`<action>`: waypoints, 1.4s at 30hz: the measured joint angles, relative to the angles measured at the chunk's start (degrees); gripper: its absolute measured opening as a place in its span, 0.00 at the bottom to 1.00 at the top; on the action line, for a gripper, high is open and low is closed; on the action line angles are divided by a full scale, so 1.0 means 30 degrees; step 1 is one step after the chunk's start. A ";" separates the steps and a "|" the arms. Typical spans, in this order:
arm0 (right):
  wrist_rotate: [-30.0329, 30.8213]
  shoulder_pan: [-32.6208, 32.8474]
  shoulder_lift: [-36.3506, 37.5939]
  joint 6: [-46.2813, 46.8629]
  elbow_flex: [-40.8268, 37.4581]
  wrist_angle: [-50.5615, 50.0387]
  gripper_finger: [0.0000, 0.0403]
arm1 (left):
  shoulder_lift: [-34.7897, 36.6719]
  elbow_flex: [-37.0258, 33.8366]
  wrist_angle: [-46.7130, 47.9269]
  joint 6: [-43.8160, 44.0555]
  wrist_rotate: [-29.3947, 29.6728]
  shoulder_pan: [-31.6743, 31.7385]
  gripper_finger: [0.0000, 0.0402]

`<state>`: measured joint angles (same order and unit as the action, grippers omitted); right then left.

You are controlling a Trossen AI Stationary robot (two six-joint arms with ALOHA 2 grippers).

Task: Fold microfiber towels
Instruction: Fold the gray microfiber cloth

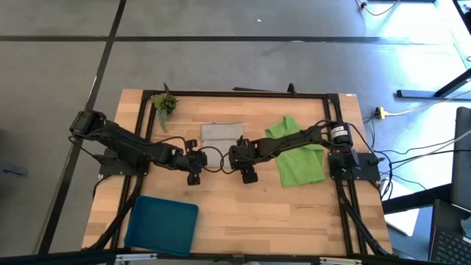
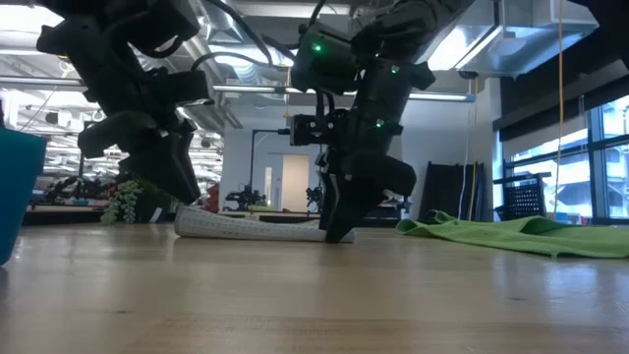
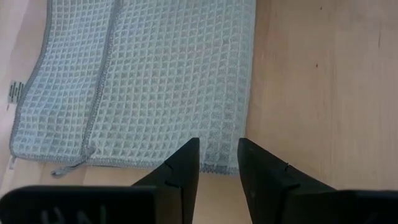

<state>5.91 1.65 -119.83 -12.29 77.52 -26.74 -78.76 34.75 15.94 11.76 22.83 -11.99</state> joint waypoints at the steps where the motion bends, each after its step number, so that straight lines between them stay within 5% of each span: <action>1: -0.0028 -0.0013 -0.0007 0.0020 -0.0006 -0.0007 0.48 | 0.0000 -0.0023 -0.0005 0.0012 0.0000 0.0000 0.26; 7: -0.0076 -0.0051 -0.0052 0.0426 -0.0030 -0.0022 0.39 | 0.0000 -0.0025 -0.0124 0.0027 0.0000 0.0000 0.26; 16: 0.0089 -0.0066 -0.0131 0.0940 -0.0051 0.0357 0.04 | 0.0000 -0.0025 -0.0539 -0.0087 0.0065 0.0000 0.26; 28: 0.0015 -0.0073 -0.0208 0.0933 0.0930 -0.0797 0.03 | -0.0622 0.0005 -0.0722 -0.0568 -0.0693 0.0596 0.26; 37: 0.0009 -0.0102 -0.0240 0.0899 0.1260 -0.1522 0.03 | 0.1318 0.2366 0.3981 -0.0986 -0.0235 0.0725 0.26; 42: -0.0006 -0.0091 -0.0240 0.0921 0.1268 -0.1544 0.03 | 0.1360 0.1484 0.2360 -0.1000 -0.0262 0.1049 0.26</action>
<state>5.89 1.38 -120.55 -9.53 81.32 -31.38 -74.68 39.20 23.02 8.76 22.04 -8.84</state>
